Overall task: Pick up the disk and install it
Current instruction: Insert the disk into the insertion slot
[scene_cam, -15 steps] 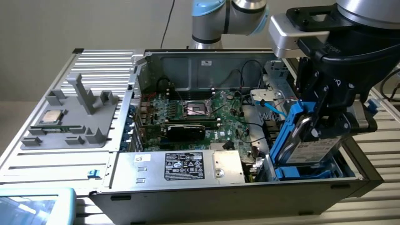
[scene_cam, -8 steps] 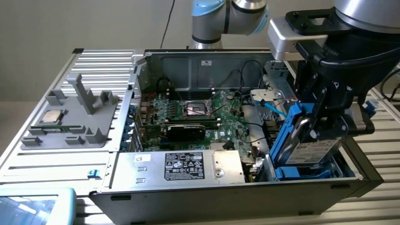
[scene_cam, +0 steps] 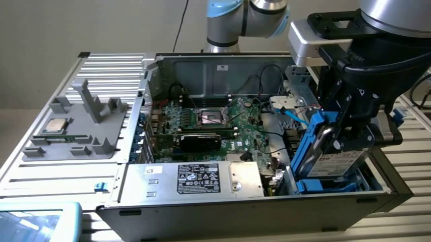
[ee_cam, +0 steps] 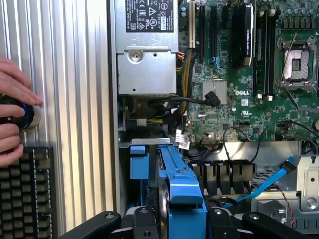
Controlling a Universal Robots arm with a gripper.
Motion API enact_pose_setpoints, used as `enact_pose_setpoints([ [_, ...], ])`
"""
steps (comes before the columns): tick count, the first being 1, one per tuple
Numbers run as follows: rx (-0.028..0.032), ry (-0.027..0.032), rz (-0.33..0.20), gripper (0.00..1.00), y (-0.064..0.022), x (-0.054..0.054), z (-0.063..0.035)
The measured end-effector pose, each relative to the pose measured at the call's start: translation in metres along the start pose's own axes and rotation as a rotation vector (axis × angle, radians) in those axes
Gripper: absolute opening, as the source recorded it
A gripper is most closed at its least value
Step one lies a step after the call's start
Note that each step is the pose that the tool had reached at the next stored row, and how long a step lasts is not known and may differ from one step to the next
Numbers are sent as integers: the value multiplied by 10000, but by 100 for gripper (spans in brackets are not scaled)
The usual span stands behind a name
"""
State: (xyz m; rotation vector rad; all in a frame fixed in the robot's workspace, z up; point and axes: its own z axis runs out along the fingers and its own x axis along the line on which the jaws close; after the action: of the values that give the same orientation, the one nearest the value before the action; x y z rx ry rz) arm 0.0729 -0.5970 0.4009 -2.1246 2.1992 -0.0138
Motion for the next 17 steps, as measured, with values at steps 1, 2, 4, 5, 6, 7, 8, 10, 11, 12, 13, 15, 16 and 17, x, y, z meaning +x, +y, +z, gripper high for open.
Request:
enact_pose_setpoints([
  [1, -7, -7, 0, 38, -2, -1, 2],
  [2, -12, -23, 1, 38, -4, -2, 7],
  [4, -21, -4, 1, 42, -10, -1, 4],
  [5, -30, 4, 2, 42, -13, 0, 1],
  [6, -42, 2, 2, 42, -15, -1, 1],
  [7, -56, 4, 2, 42, -18, -1, 1],
  [8, -77, 5, 4, 42, -21, -1, 1],
  [10, -102, 5, 5, 42, -30, -1, 2],
  [11, -108, 5, 6, 42, -33, -1, 2],
  [12, -111, 6, 6, 42, -35, -1, 2],
  [13, -111, 6, 7, 42, -36, -1, 2],
  [15, -112, 7, 6, 42, -38, -1, 2],
  [16, -112, 7, 6, 42, -39, -1, 2],
  [17, -113, 8, 5, 42, -42, -1, 2],
])
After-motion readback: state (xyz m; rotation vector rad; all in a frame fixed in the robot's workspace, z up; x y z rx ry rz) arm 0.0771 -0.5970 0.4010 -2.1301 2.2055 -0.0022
